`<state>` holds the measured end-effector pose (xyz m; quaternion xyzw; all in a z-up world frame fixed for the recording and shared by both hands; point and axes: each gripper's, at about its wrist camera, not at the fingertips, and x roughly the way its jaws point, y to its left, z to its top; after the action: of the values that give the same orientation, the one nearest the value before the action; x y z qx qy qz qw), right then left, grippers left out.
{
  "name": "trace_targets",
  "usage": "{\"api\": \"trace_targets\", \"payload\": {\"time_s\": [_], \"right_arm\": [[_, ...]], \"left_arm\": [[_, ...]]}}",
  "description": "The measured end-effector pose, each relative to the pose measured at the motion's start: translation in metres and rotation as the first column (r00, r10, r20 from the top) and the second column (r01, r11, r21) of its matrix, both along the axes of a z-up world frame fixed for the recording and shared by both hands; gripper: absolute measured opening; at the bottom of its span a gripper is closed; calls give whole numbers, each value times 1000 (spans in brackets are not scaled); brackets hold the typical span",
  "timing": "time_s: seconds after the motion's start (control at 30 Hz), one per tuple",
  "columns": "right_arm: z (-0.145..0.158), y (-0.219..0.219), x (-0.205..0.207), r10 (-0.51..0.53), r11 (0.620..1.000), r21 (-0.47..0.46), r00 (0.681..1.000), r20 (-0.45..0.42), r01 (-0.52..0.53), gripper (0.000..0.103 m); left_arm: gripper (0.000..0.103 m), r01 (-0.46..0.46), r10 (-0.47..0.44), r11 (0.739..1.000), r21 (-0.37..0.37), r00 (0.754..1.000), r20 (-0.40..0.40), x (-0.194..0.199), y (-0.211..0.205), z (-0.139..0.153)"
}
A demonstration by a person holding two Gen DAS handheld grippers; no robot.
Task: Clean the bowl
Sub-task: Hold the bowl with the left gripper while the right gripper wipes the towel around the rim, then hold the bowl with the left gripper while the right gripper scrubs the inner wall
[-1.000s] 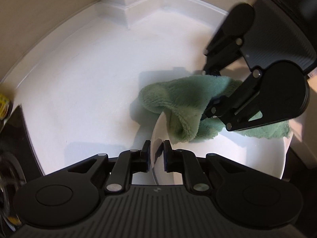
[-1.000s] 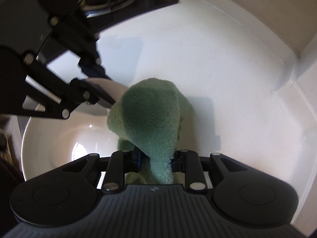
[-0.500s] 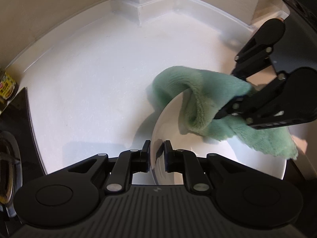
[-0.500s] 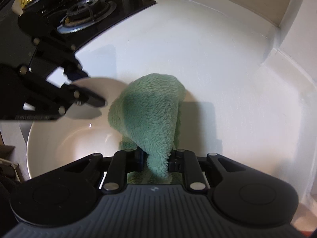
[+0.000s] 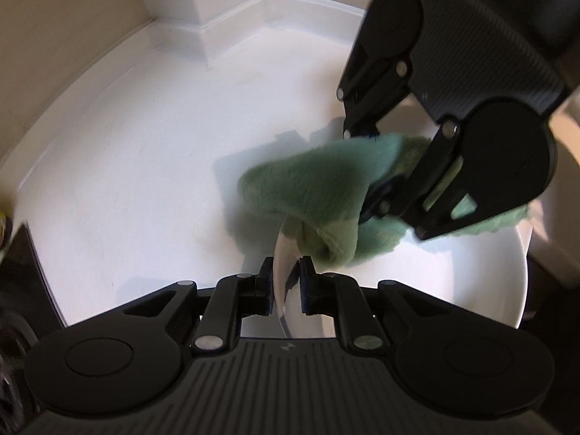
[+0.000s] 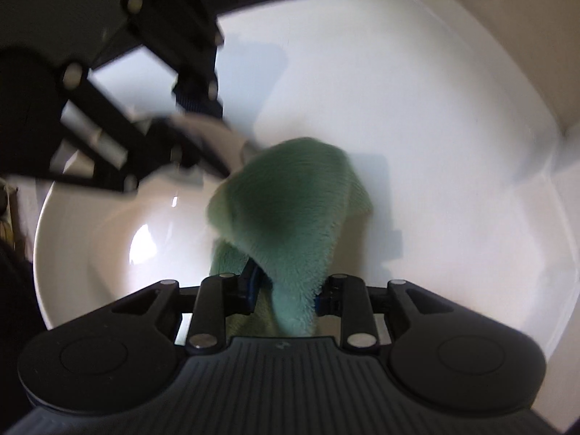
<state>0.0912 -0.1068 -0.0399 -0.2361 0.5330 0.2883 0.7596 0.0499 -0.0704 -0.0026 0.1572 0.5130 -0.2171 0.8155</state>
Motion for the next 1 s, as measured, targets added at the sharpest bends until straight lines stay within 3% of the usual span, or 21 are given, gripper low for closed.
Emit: {"api": "trace_targets", "payload": {"time_s": [0.1,0.27,0.33,0.53,0.63,0.73,0.87,1.0], "right_arm": [[-1,-12,1,-101,992,81,995,-10,102,20],[-1,-29,-13,-238,962,134,971,-4,237,16],[-1,-29,-21,-224,967,122,974,-15,224,16],[-3,-29,-22,-117,990,73,990,-80,122,16],[-3,-24,-13,-105,994,39,994,-34,106,18],[-4,-12,-3,-94,995,44,995,34,92,21],[-6,-11,0,-82,994,76,995,60,77,21],[-6,-30,0,-227,962,152,974,-5,225,14]], "left_arm": [[14,-75,74,997,-31,997,-17,-11,8,1],[16,-145,143,987,-74,989,-30,-31,19,3],[10,-124,123,989,-76,992,-25,-33,19,5],[11,6,-6,1000,-14,1000,3,-32,8,7],[12,46,-47,999,27,999,14,-36,1,10],[12,41,-41,999,28,999,14,-37,0,11],[12,5,-5,1000,11,1000,22,-40,-4,-8],[12,-51,51,999,-6,998,35,-52,-3,-7]]}}
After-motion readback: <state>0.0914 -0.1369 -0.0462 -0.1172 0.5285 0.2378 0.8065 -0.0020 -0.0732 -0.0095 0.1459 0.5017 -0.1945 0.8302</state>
